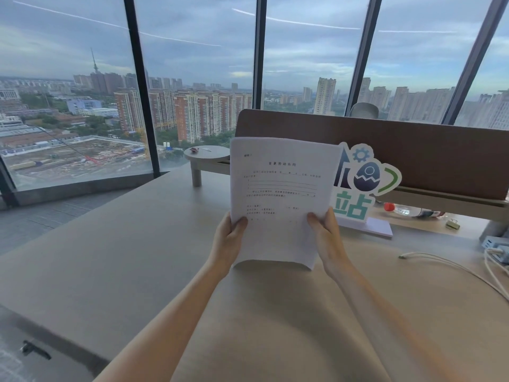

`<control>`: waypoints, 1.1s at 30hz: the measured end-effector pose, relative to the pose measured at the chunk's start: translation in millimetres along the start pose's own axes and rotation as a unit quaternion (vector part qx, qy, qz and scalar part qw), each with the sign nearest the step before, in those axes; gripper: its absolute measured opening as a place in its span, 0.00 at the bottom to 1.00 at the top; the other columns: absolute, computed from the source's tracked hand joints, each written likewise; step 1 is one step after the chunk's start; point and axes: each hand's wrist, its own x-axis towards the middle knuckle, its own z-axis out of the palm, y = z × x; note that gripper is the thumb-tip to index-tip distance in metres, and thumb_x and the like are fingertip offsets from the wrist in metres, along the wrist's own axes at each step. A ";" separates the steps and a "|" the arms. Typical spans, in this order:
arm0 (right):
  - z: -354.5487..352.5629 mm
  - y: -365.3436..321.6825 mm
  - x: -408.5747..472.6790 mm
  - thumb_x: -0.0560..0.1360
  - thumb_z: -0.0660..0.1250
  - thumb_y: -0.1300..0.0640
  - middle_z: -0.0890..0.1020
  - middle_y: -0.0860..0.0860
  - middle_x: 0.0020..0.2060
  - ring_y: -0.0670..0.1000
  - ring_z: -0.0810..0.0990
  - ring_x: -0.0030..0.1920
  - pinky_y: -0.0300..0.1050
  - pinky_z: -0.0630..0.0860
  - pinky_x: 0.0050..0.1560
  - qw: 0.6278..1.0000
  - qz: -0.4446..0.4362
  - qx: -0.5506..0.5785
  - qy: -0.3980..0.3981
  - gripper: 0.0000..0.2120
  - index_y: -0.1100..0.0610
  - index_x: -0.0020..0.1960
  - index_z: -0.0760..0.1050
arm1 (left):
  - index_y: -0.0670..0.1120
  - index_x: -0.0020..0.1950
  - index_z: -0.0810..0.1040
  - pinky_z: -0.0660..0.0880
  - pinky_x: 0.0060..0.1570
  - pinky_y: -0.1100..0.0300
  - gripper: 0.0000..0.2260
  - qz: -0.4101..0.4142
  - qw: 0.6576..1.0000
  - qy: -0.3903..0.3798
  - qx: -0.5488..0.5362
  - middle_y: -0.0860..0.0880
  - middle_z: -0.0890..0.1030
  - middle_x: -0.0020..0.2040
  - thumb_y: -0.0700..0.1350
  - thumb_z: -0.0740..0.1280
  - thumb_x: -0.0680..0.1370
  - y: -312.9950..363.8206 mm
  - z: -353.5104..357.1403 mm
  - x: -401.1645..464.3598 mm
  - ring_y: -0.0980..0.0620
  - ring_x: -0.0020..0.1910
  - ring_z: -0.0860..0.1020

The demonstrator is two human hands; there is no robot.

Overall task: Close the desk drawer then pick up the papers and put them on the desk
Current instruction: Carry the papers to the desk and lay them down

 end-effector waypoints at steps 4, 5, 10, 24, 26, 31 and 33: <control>-0.1 10.4 -3.0 0.81 0.58 0.63 0.80 0.39 0.57 0.30 0.78 0.50 0.33 0.72 0.50 1.000 0.011 -0.013 0.001 0.17 0.45 0.64 0.68 | 0.49 0.61 0.76 0.78 0.56 0.50 0.11 -0.004 1.000 0.008 0.008 0.48 0.82 0.57 0.40 0.59 0.82 -8.6 1.2 0.1 0.48 0.56 0.81; 0.1 11.0 -2.3 0.82 0.58 0.63 0.80 0.39 0.57 0.29 0.78 0.49 0.32 0.72 0.49 1.000 0.014 -0.013 0.001 0.17 0.45 0.64 0.68 | 0.49 0.61 0.75 0.79 0.55 0.53 0.11 -0.007 1.000 0.008 0.007 0.49 0.82 0.56 0.39 0.59 0.82 -7.8 1.5 0.5 0.49 0.55 0.81; 0.8 11.3 -1.4 0.82 0.59 0.59 0.80 0.37 0.54 0.28 0.79 0.46 0.33 0.73 0.47 0.999 0.017 -0.043 0.007 0.14 0.45 0.65 0.70 | 0.49 0.56 0.80 0.82 0.49 0.54 0.08 -0.041 0.997 0.045 -0.047 0.47 0.85 0.52 0.41 0.63 0.81 -11.5 0.0 -2.5 0.49 0.49 0.83; 52.3 -0.5 21.1 0.74 0.53 0.68 0.82 0.52 0.57 0.55 0.80 0.55 0.54 0.78 0.58 0.990 0.091 -0.106 0.007 0.24 0.52 0.65 0.74 | 0.35 0.45 0.74 0.65 0.34 0.56 0.10 -0.093 0.971 0.217 0.037 0.42 0.76 0.39 0.38 0.55 0.75 0.0 -31.7 18.5 0.47 0.36 0.71; 63.4 3.7 26.3 0.74 0.53 0.70 0.84 0.54 0.53 0.55 0.82 0.51 0.50 0.80 0.48 0.987 0.120 -0.105 -0.012 0.23 0.54 0.60 0.78 | 0.35 0.46 0.77 0.68 0.34 0.54 0.11 -0.101 0.964 0.233 0.075 0.42 0.78 0.38 0.38 0.56 0.75 -3.8 -47.3 23.9 0.46 0.36 0.73; 103.1 21.5 40.8 0.74 0.55 0.70 0.84 0.61 0.51 0.63 0.83 0.51 0.62 0.81 0.54 0.971 0.185 -0.134 -0.074 0.16 0.63 0.55 0.79 | 0.42 0.59 0.77 0.79 0.52 0.50 0.15 -0.135 0.944 0.236 0.185 0.41 0.83 0.51 0.37 0.60 0.74 -18.1 -95.9 41.0 0.41 0.49 0.80; 121.2 30.8 47.0 0.73 0.56 0.70 0.83 0.65 0.53 0.65 0.82 0.53 0.62 0.80 0.56 0.963 0.206 -0.143 -0.094 0.16 0.68 0.56 0.77 | 0.43 0.64 0.74 0.78 0.52 0.51 0.17 -0.149 0.935 0.233 0.224 0.40 0.81 0.54 0.37 0.60 0.75 -24.4 -117.2 49.4 0.40 0.51 0.79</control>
